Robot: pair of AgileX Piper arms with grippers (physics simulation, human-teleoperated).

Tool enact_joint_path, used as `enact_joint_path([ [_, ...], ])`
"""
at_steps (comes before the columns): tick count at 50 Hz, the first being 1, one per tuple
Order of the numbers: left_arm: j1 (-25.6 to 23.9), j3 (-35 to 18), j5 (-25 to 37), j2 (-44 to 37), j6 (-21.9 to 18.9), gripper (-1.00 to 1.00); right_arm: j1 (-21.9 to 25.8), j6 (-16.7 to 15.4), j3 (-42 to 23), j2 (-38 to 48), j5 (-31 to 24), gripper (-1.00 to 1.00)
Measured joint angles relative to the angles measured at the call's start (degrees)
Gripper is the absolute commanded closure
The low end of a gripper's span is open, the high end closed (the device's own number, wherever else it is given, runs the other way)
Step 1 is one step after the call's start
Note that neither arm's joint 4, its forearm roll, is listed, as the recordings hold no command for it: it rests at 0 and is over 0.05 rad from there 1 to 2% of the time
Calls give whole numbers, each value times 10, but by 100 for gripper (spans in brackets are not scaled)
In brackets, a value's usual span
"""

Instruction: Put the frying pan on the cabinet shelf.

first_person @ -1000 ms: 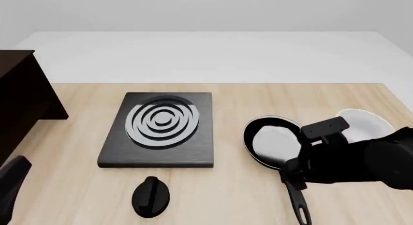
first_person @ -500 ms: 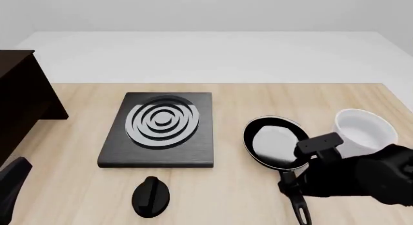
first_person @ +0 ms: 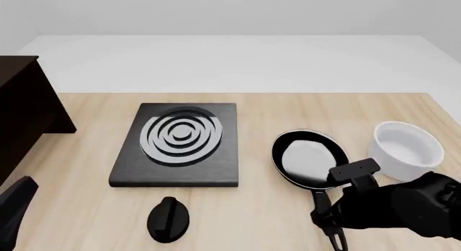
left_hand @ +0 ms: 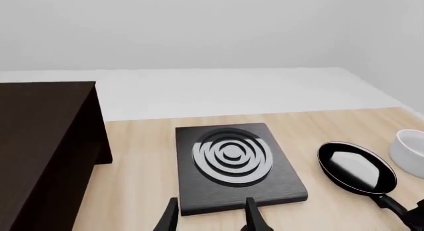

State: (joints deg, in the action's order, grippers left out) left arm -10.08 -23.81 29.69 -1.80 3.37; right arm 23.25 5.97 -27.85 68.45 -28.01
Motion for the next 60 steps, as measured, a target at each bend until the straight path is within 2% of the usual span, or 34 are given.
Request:
enact_joint_path([
  [45, -10, 12, -6, -2, -1, -100, 4, 18, 56, 64, 91, -100],
  [46, -10, 12, -6, -2, -1, -100, 3, 18, 56, 63, 91, 100],
  [60, -10, 7, -5, -7, -2, -100, -13, 17, 54, 38, 70, 100],
])
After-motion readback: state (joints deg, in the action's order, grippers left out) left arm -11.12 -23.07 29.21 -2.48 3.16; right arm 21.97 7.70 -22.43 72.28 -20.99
